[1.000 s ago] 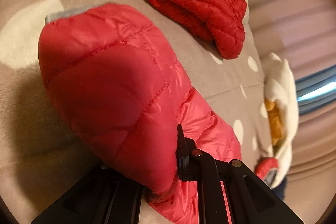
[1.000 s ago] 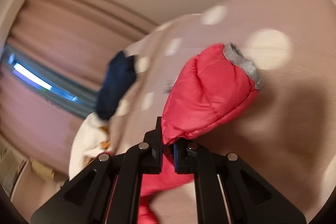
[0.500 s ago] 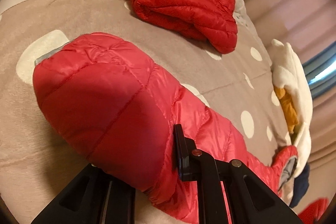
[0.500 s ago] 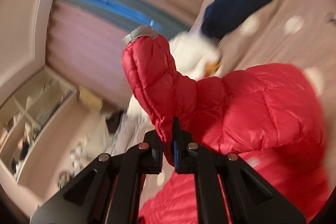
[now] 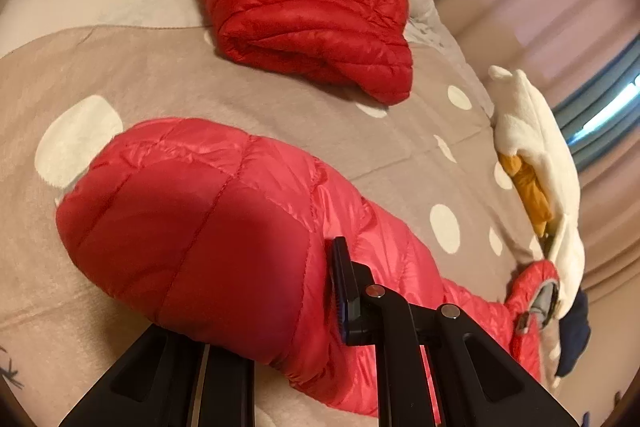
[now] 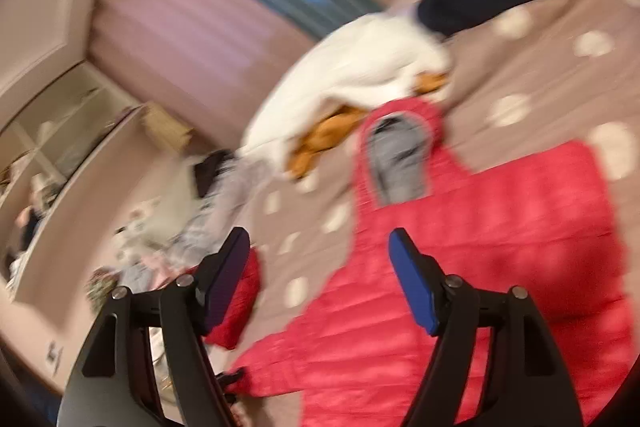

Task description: Fold large clothes

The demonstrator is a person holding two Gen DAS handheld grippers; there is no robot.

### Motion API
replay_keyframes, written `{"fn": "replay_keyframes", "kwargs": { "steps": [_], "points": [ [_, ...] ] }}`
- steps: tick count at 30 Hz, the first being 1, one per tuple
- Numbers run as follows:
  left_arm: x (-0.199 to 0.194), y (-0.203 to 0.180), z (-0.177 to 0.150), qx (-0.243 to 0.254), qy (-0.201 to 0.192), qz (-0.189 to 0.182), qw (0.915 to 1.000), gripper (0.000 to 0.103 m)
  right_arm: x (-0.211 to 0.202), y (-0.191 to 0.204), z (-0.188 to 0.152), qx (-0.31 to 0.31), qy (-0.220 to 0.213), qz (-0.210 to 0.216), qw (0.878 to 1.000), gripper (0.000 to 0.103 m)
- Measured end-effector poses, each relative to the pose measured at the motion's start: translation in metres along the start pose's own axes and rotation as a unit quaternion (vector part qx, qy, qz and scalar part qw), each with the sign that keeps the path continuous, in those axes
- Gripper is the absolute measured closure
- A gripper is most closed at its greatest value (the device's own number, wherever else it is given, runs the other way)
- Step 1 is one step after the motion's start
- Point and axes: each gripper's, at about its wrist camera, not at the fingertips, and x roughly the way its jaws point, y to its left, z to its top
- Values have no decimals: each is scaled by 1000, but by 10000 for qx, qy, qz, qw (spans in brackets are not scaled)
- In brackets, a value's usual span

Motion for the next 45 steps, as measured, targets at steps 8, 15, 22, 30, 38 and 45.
{"fn": "replay_keyframes", "kwargs": {
  "steps": [8, 15, 22, 30, 38, 45],
  "points": [
    [-6, -11, -2, 222, -19, -112, 9997, 90, 25, -113, 26, 537, 214, -1608, 9853, 49],
    [-12, -27, -4, 547, -96, -102, 9984, 90, 117, -96, -55, -1390, 1470, -1614, 9659, 52],
    [-20, -50, -9, 904, -236, -242, 9953, 90, 101, -104, -60, -1778, 2008, -1153, 9564, 56],
    [-36, -76, -17, 1220, -461, -265, 9911, 90, 91, -95, -72, -1790, 1886, -1261, 9573, 55],
    [-65, -122, -29, 1826, -765, -518, 9788, 90, 19, -82, -35, -983, 941, -1144, 9841, 48],
    [-87, -176, -68, 2361, -887, -920, 9633, 90, -54, -84, -11, -556, -110, -1168, 9915, 46]
  ]
}}
